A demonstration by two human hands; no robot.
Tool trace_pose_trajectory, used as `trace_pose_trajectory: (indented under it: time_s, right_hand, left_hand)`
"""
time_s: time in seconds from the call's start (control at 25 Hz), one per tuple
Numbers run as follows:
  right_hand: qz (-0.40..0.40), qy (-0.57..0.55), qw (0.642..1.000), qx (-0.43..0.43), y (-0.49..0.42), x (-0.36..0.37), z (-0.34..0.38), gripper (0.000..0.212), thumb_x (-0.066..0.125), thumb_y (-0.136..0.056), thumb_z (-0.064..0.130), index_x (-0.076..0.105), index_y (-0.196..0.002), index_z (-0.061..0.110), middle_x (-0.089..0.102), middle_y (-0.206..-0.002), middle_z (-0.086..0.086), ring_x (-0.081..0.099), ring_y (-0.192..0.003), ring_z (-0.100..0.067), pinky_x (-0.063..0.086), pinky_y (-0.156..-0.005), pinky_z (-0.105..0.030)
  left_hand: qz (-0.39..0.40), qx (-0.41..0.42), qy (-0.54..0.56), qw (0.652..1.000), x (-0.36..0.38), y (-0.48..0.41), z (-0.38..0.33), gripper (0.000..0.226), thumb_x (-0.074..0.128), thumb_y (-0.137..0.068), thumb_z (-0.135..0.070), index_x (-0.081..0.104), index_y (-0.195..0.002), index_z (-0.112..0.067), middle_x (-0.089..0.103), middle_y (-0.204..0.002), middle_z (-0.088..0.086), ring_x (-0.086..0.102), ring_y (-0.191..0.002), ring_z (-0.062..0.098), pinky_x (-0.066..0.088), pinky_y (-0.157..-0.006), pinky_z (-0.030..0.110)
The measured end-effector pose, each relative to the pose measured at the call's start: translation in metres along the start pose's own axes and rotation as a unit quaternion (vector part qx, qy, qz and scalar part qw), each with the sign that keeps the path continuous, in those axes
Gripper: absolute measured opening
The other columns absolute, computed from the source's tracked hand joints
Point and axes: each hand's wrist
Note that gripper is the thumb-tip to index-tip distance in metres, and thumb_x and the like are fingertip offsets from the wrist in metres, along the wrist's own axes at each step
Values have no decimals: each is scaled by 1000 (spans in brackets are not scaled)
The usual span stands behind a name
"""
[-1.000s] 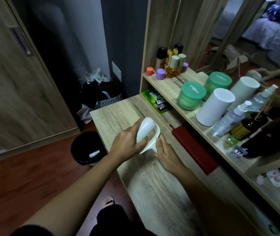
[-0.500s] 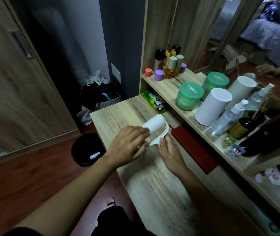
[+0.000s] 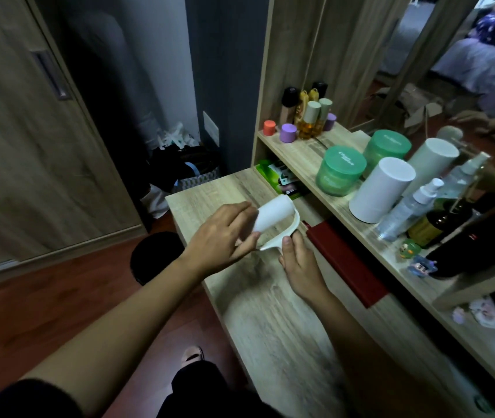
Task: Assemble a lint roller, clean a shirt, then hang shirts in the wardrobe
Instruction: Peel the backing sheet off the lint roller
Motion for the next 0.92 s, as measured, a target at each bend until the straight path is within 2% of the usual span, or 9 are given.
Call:
trace_pose_trajectory:
  time_s: [0.04,0.12,0.24,0.32,0.44,0.52,0.68,0.84,0.92]
  right_hand:
    - [1,-4,1000,-3,-1,5,3,32,33,-95,40,48,-103,13,55,-66,5,52,-55,-1,44,-57,-36]
    - [6,-8,1000,-8,-3,15,12,25,34,-98,33,48,-102,12,58,-70,4,56,-59,-3,48,-61,-38]
    - [27,-14,999,-26,-11,34,34,27,36,-94,37,47,-104,15,60,-75,8,59,-65,3,44,-58,-13]
    - [39,-8,998,-40,-18,54,50,29,45,-88,39,46,-106,16,61,-81,10,60,-73,7,42,-59,-6]
    - [46,12,998,-50,-37,96,72,33,58,-86,36,45,-110,17,65,-92,5,62,-84,-3,49,-69,-19]
    - [38,21,998,-48,-53,127,87,34,59,-88,33,46,-111,13,65,-95,0,62,-85,-11,49,-72,-29]
    - [22,19,999,-42,-85,214,134,31,56,-90,30,45,-113,12,64,-95,-1,61,-83,-15,47,-72,-32]
    - [10,24,999,-40,-112,284,169,33,54,-91,32,46,-117,13,65,-94,-5,62,-85,-21,48,-72,-35]
    - [4,20,999,-35,-126,312,182,32,54,-91,33,47,-116,14,64,-97,-4,61,-89,-21,49,-76,-37]
  left_hand:
    - [4,-4,-1,1000,-2,1,1,45,49,-91,-34,61,-115,1,63,-114,17,58,-100,27,43,-88,29]
    - [-1,-26,-6,1000,-10,4,9,43,50,-89,-33,62,-112,1,64,-110,15,59,-96,27,41,-85,27]
    - [-4,-40,-12,999,-25,12,32,44,48,-89,-34,62,-112,1,65,-107,14,59,-94,28,40,-85,27]
    - [-7,-59,-11,998,-40,18,54,47,45,-91,-37,61,-115,0,64,-110,14,58,-99,26,41,-88,28]
    - [-27,-121,-8,992,-67,27,105,51,40,-92,-38,58,-120,1,63,-115,16,56,-105,28,39,-93,30]
    - [-36,-150,-10,988,-86,34,143,51,40,-92,-37,58,-120,2,63,-116,18,58,-106,32,36,-94,29]
    - [-22,-178,-38,983,-134,61,236,54,38,-92,-38,58,-120,3,63,-117,20,59,-107,33,44,-95,35]
    - [-14,-176,-75,981,-171,79,320,52,37,-92,-35,58,-117,5,64,-113,22,60,-103,35,40,-94,33]
    - [12,-185,-90,979,-187,85,359,53,36,-92,-36,59,-116,6,64,-113,23,60,-101,36,43,-93,37]
Point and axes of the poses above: each hand's wrist, its own y-axis away from the middle knuckle, its own x-axis out of the palm, z = x × y
